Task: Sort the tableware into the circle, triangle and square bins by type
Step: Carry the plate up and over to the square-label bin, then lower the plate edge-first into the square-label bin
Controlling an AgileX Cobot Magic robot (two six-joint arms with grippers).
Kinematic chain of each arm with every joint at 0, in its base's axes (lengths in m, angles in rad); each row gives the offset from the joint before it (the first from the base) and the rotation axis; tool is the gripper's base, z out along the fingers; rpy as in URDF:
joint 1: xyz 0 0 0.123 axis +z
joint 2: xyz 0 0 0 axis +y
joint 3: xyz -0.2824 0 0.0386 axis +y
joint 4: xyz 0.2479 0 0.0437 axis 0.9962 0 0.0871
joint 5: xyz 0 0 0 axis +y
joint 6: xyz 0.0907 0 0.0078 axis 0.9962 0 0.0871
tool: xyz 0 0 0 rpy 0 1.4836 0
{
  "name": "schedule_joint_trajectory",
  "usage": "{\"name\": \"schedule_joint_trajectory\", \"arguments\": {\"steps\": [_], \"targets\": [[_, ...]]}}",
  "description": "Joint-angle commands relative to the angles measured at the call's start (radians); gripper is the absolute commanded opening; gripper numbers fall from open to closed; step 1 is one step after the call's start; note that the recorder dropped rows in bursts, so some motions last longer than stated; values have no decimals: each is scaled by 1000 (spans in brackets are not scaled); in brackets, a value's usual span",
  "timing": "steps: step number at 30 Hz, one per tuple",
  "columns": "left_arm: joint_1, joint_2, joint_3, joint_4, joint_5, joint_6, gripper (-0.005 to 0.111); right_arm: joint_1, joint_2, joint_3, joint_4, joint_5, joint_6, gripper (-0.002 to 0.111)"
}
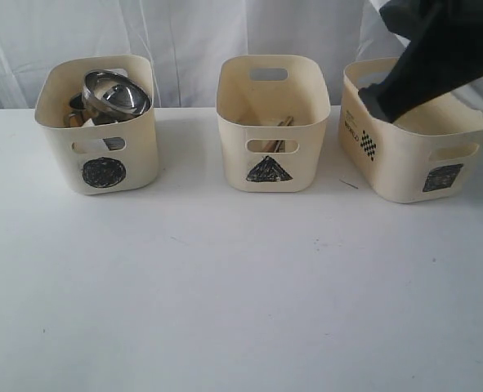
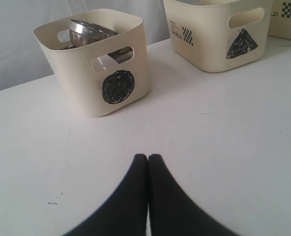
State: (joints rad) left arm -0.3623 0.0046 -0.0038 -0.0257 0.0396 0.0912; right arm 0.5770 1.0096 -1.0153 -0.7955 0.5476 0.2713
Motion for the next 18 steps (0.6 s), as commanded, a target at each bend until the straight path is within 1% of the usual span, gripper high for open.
{"name": "schedule_joint_trajectory", "arguments": {"steps": [1, 7, 13, 18], "targets": [[1, -5, 4, -3, -3, 1, 0, -113, 73, -24, 9, -115, -63, 0], [1, -5, 4, -3, -3, 1, 0, -248, 182, -75, 64, -246, -69, 0], [1, -5, 4, -3, -3, 1, 0, -334, 285, -124, 107, -355, -71, 0], [1, -5, 4, -3, -3, 1, 0, -381, 365, -146, 147, -436, -90, 0]]}}
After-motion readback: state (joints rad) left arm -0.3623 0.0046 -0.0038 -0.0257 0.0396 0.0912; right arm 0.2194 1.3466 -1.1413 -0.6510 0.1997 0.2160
